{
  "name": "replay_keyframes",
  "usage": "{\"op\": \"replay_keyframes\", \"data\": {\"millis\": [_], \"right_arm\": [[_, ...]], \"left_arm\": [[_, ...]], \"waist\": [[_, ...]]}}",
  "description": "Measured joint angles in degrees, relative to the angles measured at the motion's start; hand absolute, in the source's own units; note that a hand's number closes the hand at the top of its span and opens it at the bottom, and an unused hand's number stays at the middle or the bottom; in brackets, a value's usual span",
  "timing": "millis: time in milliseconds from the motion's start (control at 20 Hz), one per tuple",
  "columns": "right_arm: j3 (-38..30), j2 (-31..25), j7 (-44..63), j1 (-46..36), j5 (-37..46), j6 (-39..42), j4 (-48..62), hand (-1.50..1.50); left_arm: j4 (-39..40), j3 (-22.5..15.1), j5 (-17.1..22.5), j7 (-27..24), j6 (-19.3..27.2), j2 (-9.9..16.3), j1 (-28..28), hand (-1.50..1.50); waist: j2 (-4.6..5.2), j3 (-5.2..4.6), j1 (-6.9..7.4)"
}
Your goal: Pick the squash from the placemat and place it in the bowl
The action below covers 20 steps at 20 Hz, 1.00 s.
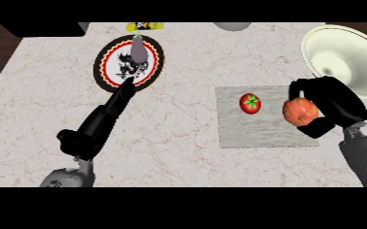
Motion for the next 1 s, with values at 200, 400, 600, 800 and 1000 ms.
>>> {"op": "replay_keyframes", "data": {"millis": [200, 400, 600, 800, 1000], "right_arm": [[-6.94, -0.11, -0.56, -0.49, -7.07, -0.22, -6.31, 1.50], [-13.46, 0.87, 1.81, -0.47, -14.80, 1.91, -11.70, 1.50], [-19.19, -0.10, 1.65, -2.35, -18.60, 3.31, -8.71, 1.50], [-20.84, -1.68, 0.24, -6.49, -15.57, 1.23, -0.85, 1.50], [-22.26, -3.15, -4.03, -10.16, -11.03, -5.50, 8.56, 1.50]], "left_arm": [[-0.15, 0.61, 0.39, 0.19, -0.36, 0.36, 0.00, 0.00], [0.44, 0.11, -0.46, 0.10, 0.26, -0.47, -0.77, 0.00], [0.03, -0.17, -0.63, 1.39, 0.04, -0.99, -1.75, 0.00], [1.19, -0.07, -1.08, 0.75, -0.34, -1.33, -2.54, 0.00], [0.70, -0.40, -1.20, 0.48, -0.94, -1.27, -1.80, 0.00]], "waist": [[-0.03, -0.01, -0.11], [0.03, -0.02, -0.11], [0.23, -0.01, 0.62], [0.43, 0.00, 1.20], [0.59, 0.04, 1.83]]}}
